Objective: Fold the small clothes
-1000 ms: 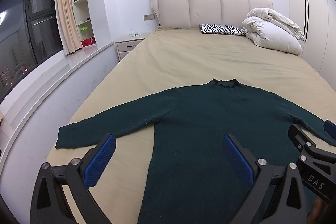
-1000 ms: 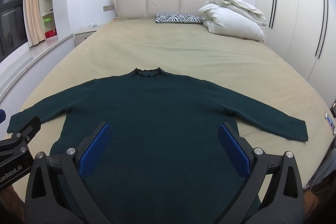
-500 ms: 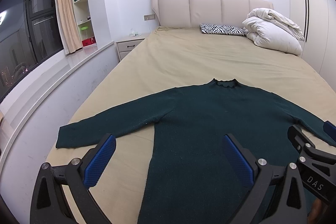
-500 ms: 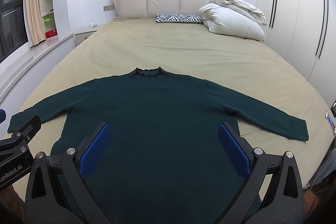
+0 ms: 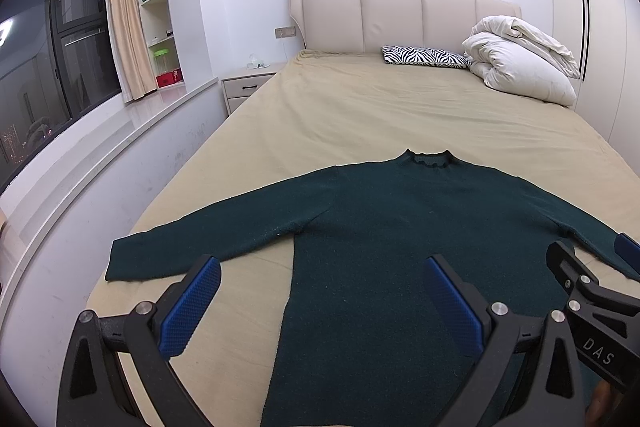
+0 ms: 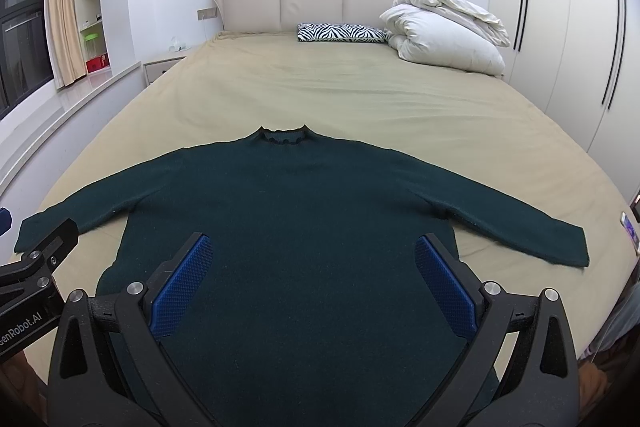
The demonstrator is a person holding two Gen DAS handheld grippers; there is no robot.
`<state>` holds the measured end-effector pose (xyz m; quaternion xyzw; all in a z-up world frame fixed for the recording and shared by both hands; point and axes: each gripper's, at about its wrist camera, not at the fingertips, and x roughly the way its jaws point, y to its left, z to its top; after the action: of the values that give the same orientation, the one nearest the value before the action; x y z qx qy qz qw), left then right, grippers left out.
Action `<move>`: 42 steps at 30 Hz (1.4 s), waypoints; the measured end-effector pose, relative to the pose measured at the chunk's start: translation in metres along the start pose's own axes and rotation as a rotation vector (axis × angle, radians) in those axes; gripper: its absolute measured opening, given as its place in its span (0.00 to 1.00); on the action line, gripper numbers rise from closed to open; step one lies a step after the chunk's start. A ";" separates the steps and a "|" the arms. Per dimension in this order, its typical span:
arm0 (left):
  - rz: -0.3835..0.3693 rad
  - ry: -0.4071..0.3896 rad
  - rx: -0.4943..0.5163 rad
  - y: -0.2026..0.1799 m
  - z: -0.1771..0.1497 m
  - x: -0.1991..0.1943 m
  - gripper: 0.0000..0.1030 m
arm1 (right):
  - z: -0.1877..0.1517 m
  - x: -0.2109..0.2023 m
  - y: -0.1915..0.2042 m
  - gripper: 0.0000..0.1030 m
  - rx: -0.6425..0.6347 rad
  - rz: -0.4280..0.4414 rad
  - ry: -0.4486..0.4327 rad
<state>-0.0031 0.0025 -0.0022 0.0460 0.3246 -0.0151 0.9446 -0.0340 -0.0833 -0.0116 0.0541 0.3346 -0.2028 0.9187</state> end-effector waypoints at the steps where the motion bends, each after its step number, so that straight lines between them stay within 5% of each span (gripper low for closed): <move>1: 0.001 0.000 -0.001 0.000 0.000 0.000 1.00 | 0.000 0.000 0.000 1.00 0.000 0.000 0.000; 12: -0.008 0.012 -0.010 -0.002 -0.009 0.006 1.00 | -0.002 0.001 -0.001 1.00 0.006 0.006 0.007; 16: 0.014 -0.050 0.024 -0.008 -0.019 0.002 1.00 | -0.005 0.005 -0.011 1.00 0.034 0.025 0.024; 18: 0.106 -0.108 0.094 -0.017 -0.027 -0.001 1.00 | -0.006 0.011 -0.025 1.00 0.067 0.042 0.027; 21: 0.369 -0.268 0.304 -0.045 -0.040 -0.003 1.00 | -0.010 0.022 -0.063 1.00 0.160 0.092 0.028; 25: 0.472 -0.382 0.388 -0.063 -0.041 -0.001 1.00 | -0.025 0.047 -0.157 1.00 0.390 0.110 0.052; 30: 0.357 -0.335 0.343 -0.071 -0.021 0.014 1.00 | -0.071 0.076 -0.305 1.00 0.821 0.059 0.073; 33: 0.133 -0.251 0.278 -0.078 -0.010 0.034 1.00 | -0.113 0.090 -0.384 0.98 1.082 0.035 0.080; 36: -0.072 -0.089 0.251 -0.089 -0.002 0.066 1.00 | -0.141 0.097 -0.432 0.87 1.208 0.038 0.056; 39: -0.096 0.013 0.210 -0.101 -0.004 0.090 1.00 | -0.145 0.098 -0.453 0.87 1.209 0.032 0.015; 42: -0.087 -0.005 0.214 -0.110 -0.005 0.093 1.00 | -0.147 0.106 -0.469 0.87 1.229 0.016 0.008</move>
<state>0.0605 -0.1067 -0.0720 0.1324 0.3206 -0.0909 0.9335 -0.2389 -0.5117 -0.1752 0.5770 0.1594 -0.3515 0.7198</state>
